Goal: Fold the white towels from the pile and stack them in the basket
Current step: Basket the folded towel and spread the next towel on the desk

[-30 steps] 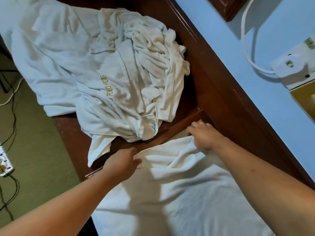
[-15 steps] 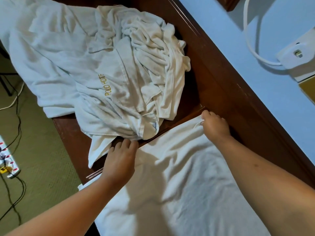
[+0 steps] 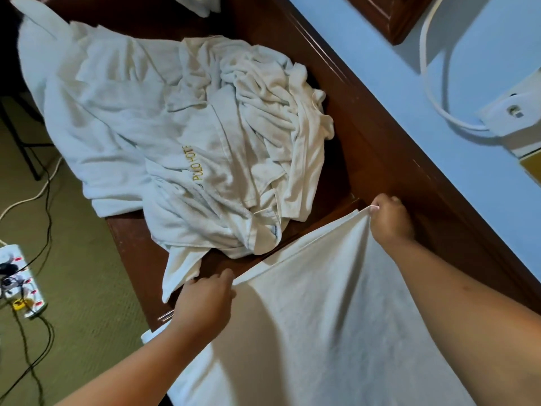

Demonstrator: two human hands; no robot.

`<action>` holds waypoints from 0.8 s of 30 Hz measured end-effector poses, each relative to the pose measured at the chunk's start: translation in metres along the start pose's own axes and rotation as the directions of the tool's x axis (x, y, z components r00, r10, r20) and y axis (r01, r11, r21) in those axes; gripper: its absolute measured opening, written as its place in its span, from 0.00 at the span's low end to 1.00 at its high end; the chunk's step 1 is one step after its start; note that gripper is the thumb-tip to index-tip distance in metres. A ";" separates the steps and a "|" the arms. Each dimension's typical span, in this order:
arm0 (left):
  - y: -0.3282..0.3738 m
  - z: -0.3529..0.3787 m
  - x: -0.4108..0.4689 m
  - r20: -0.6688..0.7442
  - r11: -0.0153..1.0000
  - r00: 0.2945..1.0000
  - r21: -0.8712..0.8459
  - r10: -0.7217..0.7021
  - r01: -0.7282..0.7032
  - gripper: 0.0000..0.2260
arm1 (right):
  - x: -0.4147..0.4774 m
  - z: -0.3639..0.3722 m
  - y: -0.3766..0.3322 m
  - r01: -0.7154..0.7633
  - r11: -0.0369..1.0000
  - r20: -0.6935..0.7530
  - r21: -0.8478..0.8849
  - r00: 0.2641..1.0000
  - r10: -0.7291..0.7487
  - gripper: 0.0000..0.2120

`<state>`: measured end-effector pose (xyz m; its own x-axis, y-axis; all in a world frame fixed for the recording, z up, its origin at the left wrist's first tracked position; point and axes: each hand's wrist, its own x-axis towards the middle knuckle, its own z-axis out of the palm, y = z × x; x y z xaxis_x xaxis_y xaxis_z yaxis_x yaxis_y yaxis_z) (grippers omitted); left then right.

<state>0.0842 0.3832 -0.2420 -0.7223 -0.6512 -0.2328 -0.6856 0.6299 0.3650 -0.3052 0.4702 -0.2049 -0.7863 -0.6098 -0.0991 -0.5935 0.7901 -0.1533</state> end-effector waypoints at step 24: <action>-0.069 -0.009 -0.061 -0.007 0.982 0.993 -0.147 -0.120 0.117 0.04 | -0.299 0.077 -0.153 0.346 0.936 0.471 0.067 0.816 -0.335 0.34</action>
<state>0.1764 0.3763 -0.2448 -0.6344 -0.7248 -0.2685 -0.7446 0.4799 0.4640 0.0339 0.5271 -0.2271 -0.3618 -0.7915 -0.4926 -0.8158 0.5246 -0.2436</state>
